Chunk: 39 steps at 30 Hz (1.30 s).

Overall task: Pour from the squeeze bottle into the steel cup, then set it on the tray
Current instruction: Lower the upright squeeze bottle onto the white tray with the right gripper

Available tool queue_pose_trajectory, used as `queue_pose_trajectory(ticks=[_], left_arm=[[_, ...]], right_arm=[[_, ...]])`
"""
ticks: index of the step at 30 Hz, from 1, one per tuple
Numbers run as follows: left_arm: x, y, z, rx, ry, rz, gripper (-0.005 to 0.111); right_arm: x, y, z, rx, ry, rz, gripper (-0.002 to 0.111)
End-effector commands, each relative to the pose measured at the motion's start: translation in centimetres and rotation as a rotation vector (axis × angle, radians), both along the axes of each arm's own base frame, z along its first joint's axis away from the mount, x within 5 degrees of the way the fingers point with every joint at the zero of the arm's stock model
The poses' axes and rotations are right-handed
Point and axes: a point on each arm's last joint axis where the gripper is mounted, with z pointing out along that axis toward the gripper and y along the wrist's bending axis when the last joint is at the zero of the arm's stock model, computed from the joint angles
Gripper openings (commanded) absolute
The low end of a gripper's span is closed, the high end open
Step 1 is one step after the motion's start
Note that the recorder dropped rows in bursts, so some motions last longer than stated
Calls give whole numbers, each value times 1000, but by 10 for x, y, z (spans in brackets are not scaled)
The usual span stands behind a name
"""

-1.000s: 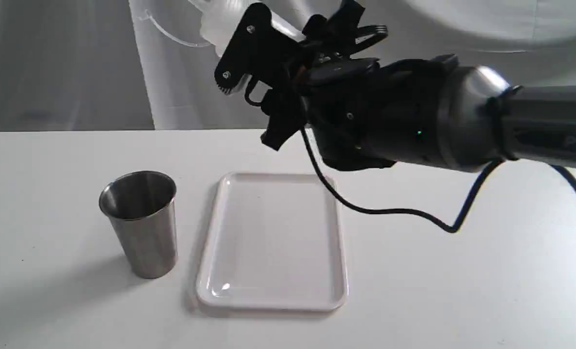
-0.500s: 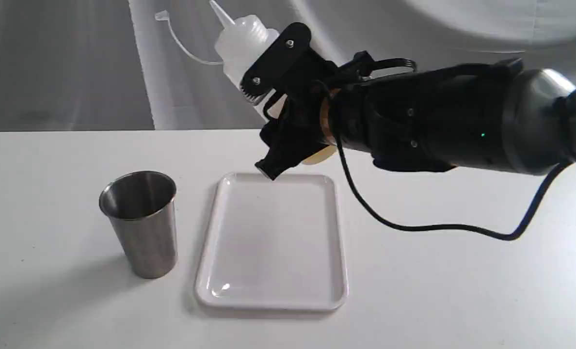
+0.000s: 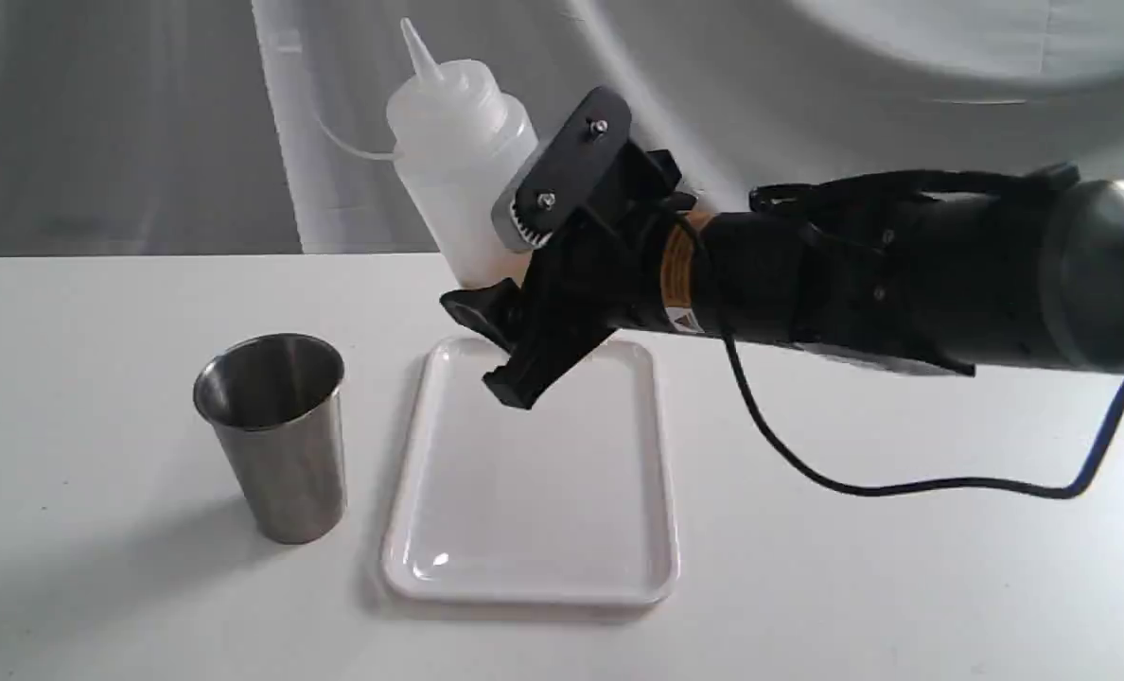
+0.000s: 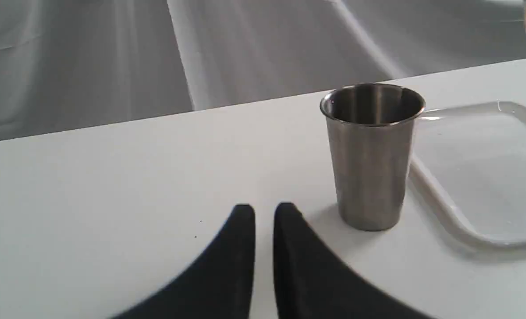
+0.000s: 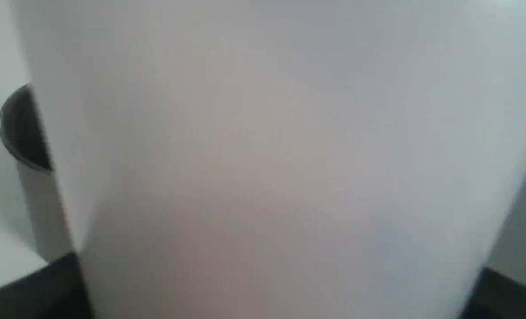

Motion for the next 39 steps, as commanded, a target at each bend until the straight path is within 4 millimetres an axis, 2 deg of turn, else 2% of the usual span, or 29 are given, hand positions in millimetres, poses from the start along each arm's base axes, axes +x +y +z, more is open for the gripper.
queue_pose_trajectory(ticks=[1, 12, 27, 39], left_arm=[[0, 0, -1, 0, -8, -5, 8], [0, 0, -1, 0, -8, -5, 8], [0, 0, -1, 0, -8, -5, 8], [0, 0, -1, 0, -8, -5, 8]], right_arm=[[-3, -7, 3, 49, -51, -28, 0], [0, -12, 3, 106, -126, -111, 0], [15, -8, -38, 195, -130, -148, 0], [15, -9, -44, 156, -103, -157, 0]])
